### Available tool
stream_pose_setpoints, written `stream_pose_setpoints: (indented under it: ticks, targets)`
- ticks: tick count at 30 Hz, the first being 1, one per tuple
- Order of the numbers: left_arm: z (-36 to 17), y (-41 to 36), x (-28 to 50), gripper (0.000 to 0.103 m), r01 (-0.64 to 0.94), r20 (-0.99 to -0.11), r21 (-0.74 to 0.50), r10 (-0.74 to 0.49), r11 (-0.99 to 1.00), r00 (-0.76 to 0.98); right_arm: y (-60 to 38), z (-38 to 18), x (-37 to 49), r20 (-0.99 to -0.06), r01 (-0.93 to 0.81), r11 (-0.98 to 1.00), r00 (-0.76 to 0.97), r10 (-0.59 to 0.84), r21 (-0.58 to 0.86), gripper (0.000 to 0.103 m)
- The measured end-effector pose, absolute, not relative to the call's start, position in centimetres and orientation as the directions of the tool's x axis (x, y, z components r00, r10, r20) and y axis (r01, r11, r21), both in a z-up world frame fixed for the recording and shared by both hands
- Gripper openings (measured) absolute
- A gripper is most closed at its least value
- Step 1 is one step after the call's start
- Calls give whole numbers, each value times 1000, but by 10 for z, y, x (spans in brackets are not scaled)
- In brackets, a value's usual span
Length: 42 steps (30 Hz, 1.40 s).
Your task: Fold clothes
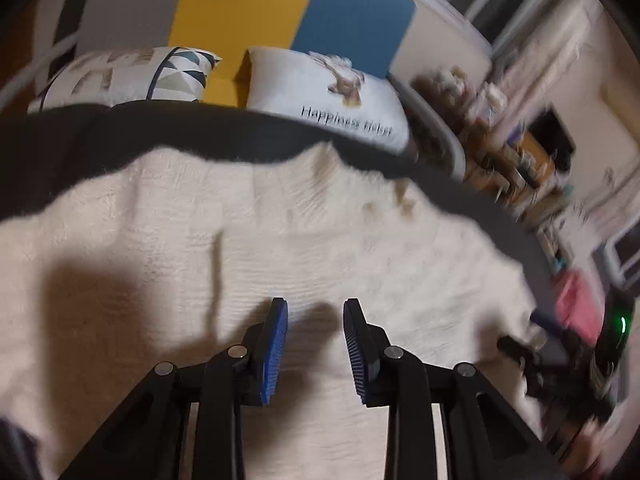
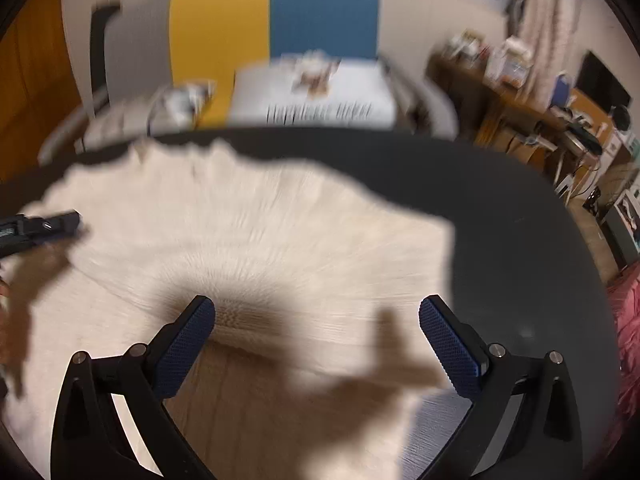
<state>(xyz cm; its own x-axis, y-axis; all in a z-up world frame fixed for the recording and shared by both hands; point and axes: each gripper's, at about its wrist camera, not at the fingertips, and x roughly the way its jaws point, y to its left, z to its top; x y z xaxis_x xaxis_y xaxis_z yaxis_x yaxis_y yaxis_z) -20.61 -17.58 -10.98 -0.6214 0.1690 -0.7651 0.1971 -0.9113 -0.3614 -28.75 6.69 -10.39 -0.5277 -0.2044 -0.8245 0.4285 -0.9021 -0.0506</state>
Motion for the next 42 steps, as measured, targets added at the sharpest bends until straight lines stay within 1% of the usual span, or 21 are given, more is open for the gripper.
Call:
stream_pose_setpoints:
  ticks: [1, 4, 8, 11, 13, 16, 20, 23, 24, 26, 27, 28, 30, 33, 36, 38, 41, 42]
  targets:
    - [-111, -173, -203, 28, 180, -769, -330, 153, -927, -620, 59, -115, -293, -844, 425, -903, -507, -176, -67, 103]
    - [-107, -164, -201, 29, 161, -777, -275, 121, -948, -618, 70, -121, -295, -832, 396, -918, -504, -230, 13, 103]
    - [-90, -159, -212, 32, 86, -738, -266, 145, -960, -659, 75, -107, -307, -818, 417, -909, -513, -261, 28, 103]
    - [-87, -161, -232, 32, 108, -751, -221, 98, -969, -653, 76, -88, -327, -789, 410, -911, -547, -278, 37, 103]
    - [-96, -167, -241, 32, 148, -777, -200, 64, -969, -627, 71, -94, -348, -807, 392, -920, -539, -243, 15, 103]
    - [-107, -177, -243, 32, 168, -786, -196, 53, -966, -616, 56, -117, -364, -843, 402, -915, -502, -193, -30, 103]
    - [-103, -179, -239, 32, 130, -764, -221, 89, -966, -639, 71, -125, -357, -812, 424, -905, -516, -273, 35, 103]
    - [-91, -175, -235, 33, 66, -727, -258, 149, -964, -670, 62, -110, -352, -821, 430, -902, -521, -233, -17, 103]
    - [-87, -173, -234, 33, 41, -714, -272, 173, -961, -678, 57, -102, -347, -807, 449, -894, -534, -253, -16, 103]
    - [-98, -172, -239, 33, 86, -762, -225, 120, -971, -636, 40, -93, -334, -785, 519, -855, -527, -325, 5, 103]
    - [-104, -172, -242, 33, 112, -787, -196, 88, -974, -611, 30, -95, -328, -792, 548, -837, -512, -331, -4, 103]
    - [-110, -174, -242, 33, 115, -794, -188, 82, -976, -603, 21, -101, -322, -806, 562, -826, -506, -306, -40, 103]
    - [-111, -179, -238, 33, 103, -774, -205, 97, -973, -625, 10, -120, -311, -837, 573, -811, -497, -229, -119, 103]
    - [-107, -183, -238, 33, 112, -775, -233, 115, -966, -621, 31, -128, -305, -819, 545, -838, -478, -317, 7, 103]
    - [-90, -173, -227, 34, 84, -747, -237, 126, -968, -652, 33, -121, -300, -833, 566, -824, -459, -310, -5, 103]
    - [-84, -161, -215, 35, 39, -726, -200, 121, -979, -677, 34, -113, -289, -833, 585, -811, -452, -319, -7, 103]
    - [-107, -156, -216, 35, 64, -792, -129, 64, -990, -608, 44, -120, -279, -852, 596, -803, -422, -310, -4, 103]
    - [-113, -159, -213, 35, 67, -777, -146, 72, -987, -626, 51, -123, -277, -846, 586, -810, -425, -322, 13, 103]
